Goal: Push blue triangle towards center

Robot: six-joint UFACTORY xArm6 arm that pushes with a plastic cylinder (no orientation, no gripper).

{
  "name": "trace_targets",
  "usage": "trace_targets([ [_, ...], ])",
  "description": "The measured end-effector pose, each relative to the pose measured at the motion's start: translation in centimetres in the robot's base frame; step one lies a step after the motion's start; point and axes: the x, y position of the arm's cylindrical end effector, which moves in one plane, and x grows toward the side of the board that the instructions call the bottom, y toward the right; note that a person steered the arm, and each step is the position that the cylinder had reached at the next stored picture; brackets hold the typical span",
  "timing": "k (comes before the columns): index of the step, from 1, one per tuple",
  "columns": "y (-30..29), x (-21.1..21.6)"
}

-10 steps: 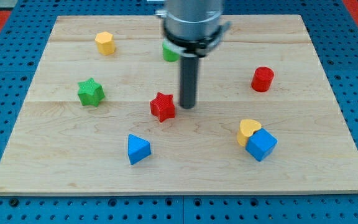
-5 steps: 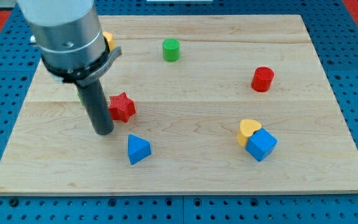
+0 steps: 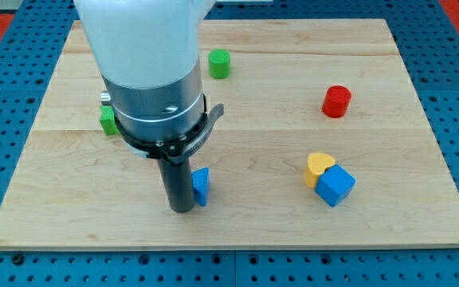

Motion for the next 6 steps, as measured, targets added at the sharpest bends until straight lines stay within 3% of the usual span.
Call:
trace_targets([
  [6, 2.3, -4.5],
])
